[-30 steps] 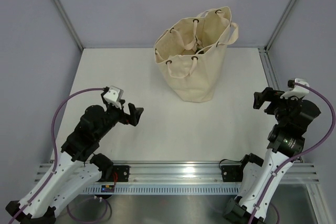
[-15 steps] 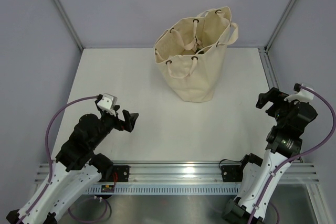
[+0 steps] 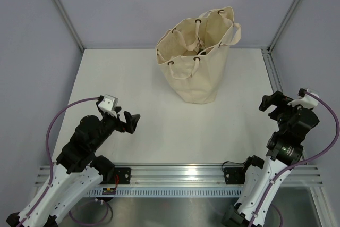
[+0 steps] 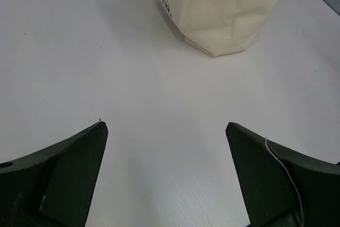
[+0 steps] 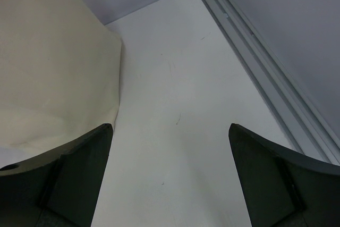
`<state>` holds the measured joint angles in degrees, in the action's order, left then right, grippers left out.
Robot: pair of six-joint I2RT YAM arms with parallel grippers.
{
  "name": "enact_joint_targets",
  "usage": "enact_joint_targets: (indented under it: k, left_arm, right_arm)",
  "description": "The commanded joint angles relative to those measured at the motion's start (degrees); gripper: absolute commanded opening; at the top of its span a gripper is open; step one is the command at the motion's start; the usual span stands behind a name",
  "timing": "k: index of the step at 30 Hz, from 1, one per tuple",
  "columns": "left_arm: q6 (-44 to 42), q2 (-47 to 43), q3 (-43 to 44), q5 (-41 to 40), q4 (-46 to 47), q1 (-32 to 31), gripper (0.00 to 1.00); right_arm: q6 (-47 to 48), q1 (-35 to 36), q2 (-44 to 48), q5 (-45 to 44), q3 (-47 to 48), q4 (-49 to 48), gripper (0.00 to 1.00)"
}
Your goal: Place the personal care products into the canvas bag
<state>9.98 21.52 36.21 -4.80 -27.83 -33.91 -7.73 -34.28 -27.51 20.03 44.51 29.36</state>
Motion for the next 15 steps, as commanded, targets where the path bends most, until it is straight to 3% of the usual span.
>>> enact_joint_targets:
  k: [1,15]
  left_arm:
    - [0.48,0.10,0.00,-0.91,0.59,0.07,0.99]
    - [0.48,-0.07,0.09,-1.79,0.24,0.07,0.99]
  right_arm:
    - [-1.59,-0.26,0.96,-1.58,-0.48,-2.82,1.00]
    - [-3.00,-0.35,2.37,-2.37,-0.13,-2.21,0.99]
